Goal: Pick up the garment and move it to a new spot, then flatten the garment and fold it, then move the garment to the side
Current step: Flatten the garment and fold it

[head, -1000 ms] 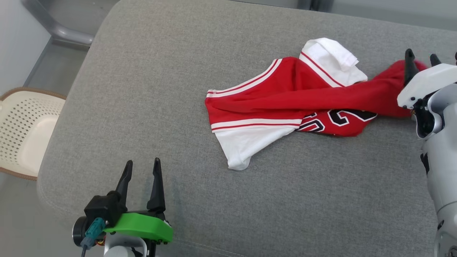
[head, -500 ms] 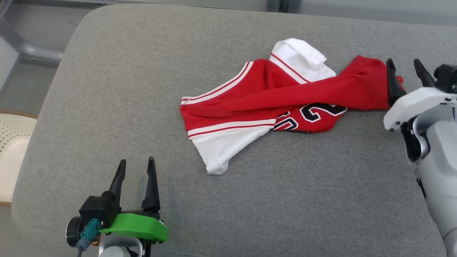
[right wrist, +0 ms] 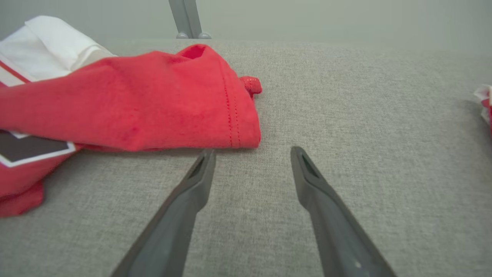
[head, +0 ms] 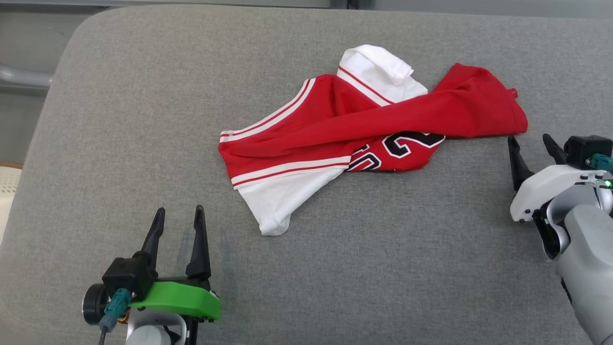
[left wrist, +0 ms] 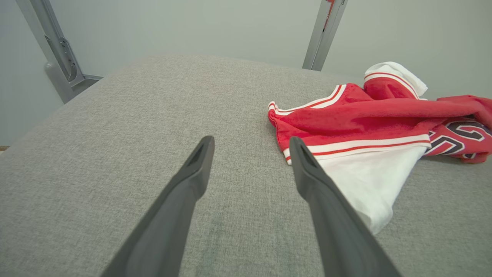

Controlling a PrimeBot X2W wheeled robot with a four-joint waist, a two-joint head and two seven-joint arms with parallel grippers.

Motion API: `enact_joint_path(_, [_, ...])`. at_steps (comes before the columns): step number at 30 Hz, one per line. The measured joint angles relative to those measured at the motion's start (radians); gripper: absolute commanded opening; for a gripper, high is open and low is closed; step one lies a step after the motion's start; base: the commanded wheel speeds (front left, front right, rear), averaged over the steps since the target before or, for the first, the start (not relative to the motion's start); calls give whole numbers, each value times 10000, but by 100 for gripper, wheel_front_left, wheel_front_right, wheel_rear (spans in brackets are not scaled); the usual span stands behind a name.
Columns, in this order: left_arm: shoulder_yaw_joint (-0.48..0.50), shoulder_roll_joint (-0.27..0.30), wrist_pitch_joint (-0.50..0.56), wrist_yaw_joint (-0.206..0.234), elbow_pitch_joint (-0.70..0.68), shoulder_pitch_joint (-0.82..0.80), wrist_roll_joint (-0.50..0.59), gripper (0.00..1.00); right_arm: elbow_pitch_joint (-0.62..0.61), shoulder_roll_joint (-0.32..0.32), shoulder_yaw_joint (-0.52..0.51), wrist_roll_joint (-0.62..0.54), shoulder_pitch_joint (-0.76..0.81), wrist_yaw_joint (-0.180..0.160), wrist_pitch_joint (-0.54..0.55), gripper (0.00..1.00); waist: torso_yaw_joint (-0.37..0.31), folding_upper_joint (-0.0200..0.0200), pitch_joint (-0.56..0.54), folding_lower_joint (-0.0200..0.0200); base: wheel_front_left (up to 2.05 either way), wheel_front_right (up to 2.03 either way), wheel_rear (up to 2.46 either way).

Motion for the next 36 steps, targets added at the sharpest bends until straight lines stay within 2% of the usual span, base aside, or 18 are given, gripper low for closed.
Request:
enact_joint_path(8, [-94, 29, 31, 4, 38, -174, 13, 100, 1074, -12, 474, -165, -1090, 0, 82, 100, 434, 0, 391, 0, 0, 0, 0])
enact_joint_path(10, [-81, 29, 29, 15, 48, -198, 8, 100, 1218, 15, 577, -169, -1277, -2, 46, 41, 548, 0, 460, 0, 0, 0, 0])
enact_joint_path(11, [-71, 31, 29, 23, 54, -205, 2, 100, 1229, 71, 662, -115, -1352, -2, 2, 22, 598, 0, 491, 0, 0, 0, 0])
enact_joint_path(13, [-40, 31, 29, 50, 67, -204, -13, 100, 1221, 192, 872, 19, -1406, -2, -36, 0, 642, 0, 525, 0, 0, 0, 0])
enact_joint_path(18, [4, 23, 25, 102, 104, -174, -65, 100, 422, 265, 1565, 767, -1173, -2, -190, 0, 490, 0, 429, 0, 0, 0, 0])
enact_joint_path(22, [58, 25, -2, 117, 96, -88, -81, 100, -1009, 59, 2196, 1415, -532, 0, -230, 0, 171, 0, 261, 0, 0, 0, 0])
enact_joint_path(25, [98, 33, -2, 136, 90, 29, -109, 100, -2410, -224, 2571, 1975, 198, -2, -59, 0, -119, 0, 119, 0, 0, 0, 0])
enact_joint_path(29, [182, 63, -4, 196, 42, 167, -130, 100, -4995, -589, 2801, 2936, 1406, -2, 794, 0, -549, 0, -91, 0, 0, 0, 0])
enact_joint_path(33, [280, 117, -6, 222, -6, 291, -167, 100, -7774, -997, 2443, 3567, 2677, -2, 1856, 0, -984, 0, -320, 0, 0, 0, 0])
enact_joint_path(36, [316, 138, -12, 244, -46, 358, -169, 100, -9501, -1047, 1860, 3824, 3517, -2, 2573, 0, -1279, 0, -506, 0, 0, 0, 0])
